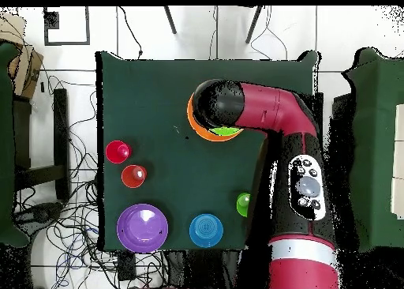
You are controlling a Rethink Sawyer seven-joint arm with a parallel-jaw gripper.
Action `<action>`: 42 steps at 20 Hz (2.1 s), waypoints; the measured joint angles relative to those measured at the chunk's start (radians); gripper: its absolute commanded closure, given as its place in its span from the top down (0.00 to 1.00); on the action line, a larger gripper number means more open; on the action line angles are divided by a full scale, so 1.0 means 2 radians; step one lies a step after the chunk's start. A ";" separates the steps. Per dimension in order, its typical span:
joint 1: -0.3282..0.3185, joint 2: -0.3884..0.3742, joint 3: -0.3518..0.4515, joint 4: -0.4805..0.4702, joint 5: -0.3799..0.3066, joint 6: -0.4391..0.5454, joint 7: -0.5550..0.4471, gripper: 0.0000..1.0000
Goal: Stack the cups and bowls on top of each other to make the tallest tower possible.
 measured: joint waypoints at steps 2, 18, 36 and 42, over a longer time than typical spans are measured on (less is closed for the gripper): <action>0.002 0.002 -0.002 0.000 0.000 -0.003 0.000 0.00; 0.008 0.027 -0.023 -0.002 0.000 -0.030 0.000 0.00; 0.036 0.054 -0.057 -0.009 0.000 -0.058 0.000 0.00; 0.045 0.054 -0.066 -0.009 0.000 -0.058 0.000 0.00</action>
